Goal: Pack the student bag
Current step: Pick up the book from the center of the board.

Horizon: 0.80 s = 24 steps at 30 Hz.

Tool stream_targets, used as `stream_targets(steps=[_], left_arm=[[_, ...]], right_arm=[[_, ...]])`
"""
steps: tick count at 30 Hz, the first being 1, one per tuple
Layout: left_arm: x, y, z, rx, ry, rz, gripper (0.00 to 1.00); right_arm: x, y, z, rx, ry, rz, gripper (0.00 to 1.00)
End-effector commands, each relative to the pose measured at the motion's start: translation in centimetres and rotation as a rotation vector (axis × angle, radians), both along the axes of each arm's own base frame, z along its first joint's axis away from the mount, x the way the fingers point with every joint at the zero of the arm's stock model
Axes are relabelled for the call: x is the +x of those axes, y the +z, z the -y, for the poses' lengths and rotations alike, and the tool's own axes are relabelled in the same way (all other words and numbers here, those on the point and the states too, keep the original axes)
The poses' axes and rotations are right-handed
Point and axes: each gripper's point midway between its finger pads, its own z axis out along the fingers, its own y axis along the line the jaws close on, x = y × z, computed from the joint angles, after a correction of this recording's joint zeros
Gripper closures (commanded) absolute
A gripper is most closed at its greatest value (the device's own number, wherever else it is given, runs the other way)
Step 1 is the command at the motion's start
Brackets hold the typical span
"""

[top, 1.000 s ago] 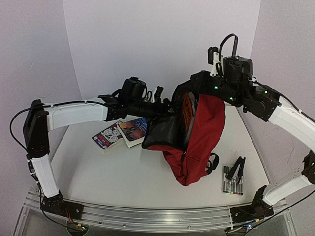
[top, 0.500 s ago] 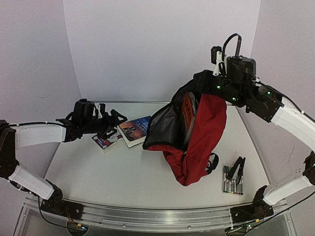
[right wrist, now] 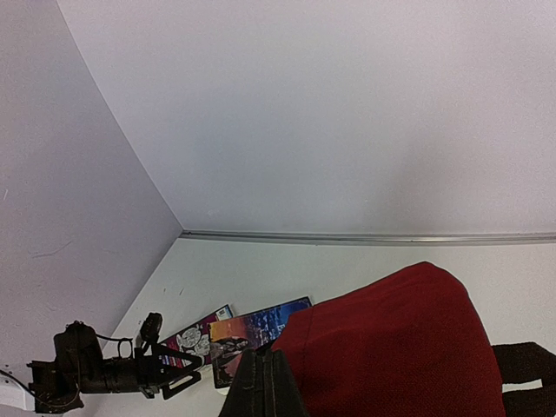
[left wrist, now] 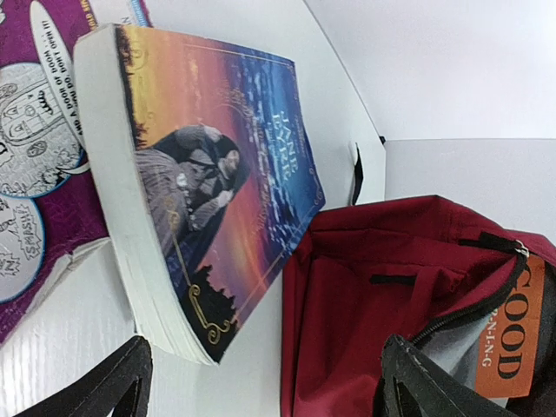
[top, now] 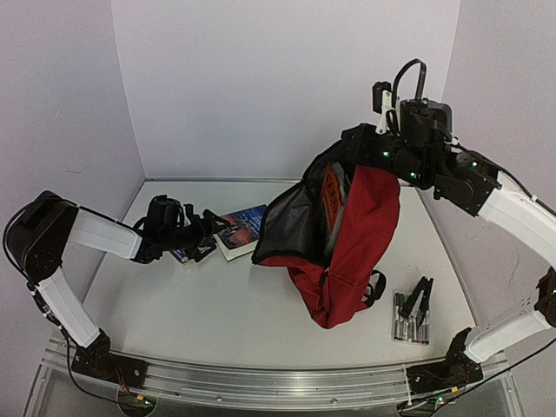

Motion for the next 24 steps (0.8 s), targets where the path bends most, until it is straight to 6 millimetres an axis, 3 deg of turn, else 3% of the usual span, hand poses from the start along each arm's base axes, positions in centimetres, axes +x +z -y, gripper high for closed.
stream_targets(steps=[1,9,13,24], left_arm=[[1.6,-0.7,-0.3,-0.032,0.062,0.009,0.09],[1.9,-3.6,-0.6,-0.013,0.090,-0.035,0.09],[2.4,-3.9,0.0,-0.030,0.066,0.007,0.11],[3.8,-4.3,1.3,-0.042,0.007,0.119,0.28]], right_arm=[[-0.4,1.5,0.4,0.041,-0.007,0.037,1.00],[-0.6,1.5,1.1,0.034,-0.022,0.045,1.00],[-0.6,1.5,1.3,0.031,-0.027,0.047,1.00],[-0.8,1.8,1.5,0.035,-0.026,0.054,1.00]])
